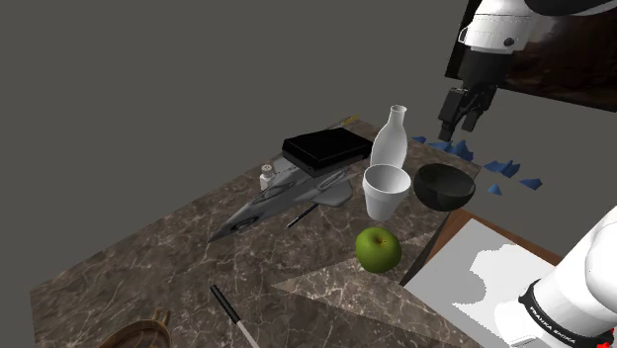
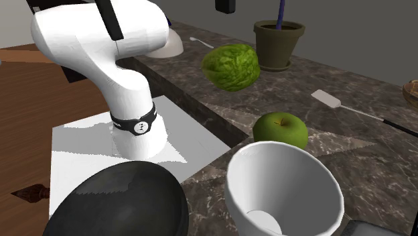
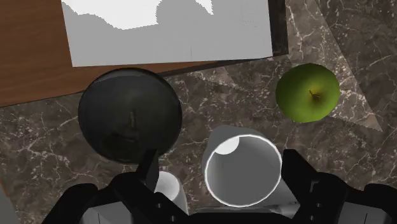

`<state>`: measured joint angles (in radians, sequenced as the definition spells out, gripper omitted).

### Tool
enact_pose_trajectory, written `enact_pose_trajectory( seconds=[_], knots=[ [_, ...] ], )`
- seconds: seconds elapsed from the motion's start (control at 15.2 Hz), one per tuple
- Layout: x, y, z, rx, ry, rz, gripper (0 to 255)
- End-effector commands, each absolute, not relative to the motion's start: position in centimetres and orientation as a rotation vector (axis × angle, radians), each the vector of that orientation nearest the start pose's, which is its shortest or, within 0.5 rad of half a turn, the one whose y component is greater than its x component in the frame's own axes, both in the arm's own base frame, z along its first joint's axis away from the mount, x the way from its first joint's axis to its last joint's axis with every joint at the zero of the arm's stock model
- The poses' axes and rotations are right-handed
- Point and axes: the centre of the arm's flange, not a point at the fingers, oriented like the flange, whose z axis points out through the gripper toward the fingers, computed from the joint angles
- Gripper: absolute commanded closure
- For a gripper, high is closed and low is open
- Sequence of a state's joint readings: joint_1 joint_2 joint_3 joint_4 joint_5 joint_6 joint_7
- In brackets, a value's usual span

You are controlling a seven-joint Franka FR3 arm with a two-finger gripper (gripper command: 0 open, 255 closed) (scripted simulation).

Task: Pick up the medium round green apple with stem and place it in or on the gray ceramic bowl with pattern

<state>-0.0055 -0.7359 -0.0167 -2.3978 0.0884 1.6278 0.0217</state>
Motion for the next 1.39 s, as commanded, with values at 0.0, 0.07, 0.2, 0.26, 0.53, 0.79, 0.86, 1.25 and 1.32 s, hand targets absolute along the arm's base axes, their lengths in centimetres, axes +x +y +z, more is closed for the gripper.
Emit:
enact_pose_trajectory(
  seconds=[0.0, 0.07, 0.2, 0.26, 0.53, 0.79, 0.86, 1.25, 1.32],
  knots=[
    [32.3, 0.1, 56.0, -3.041, 0.070, 0.052, 0],
    [32.1, 1.3, 55.4, -3.048, 0.046, 0.036, 0],
    [31.7, 3.7, 54.0, -3.060, -0.003, 0.002, 0],
    [31.5, 5.0, 53.3, -3.066, -0.027, -0.015, 0],
    [30.4, 9.7, 50.5, -3.087, -0.126, -0.083, 0],
    [29.2, 14.4, 47.5, -3.103, -0.226, -0.152, 0],
    [28.9, 15.5, 46.7, -3.107, -0.252, -0.170, 0],
    [27.0, 21.5, 42.3, -3.119, -0.390, -0.265, 0],
    [27.1, 21.5, 41.7, -3.119, -0.390, -0.265, 0]
  ],
)
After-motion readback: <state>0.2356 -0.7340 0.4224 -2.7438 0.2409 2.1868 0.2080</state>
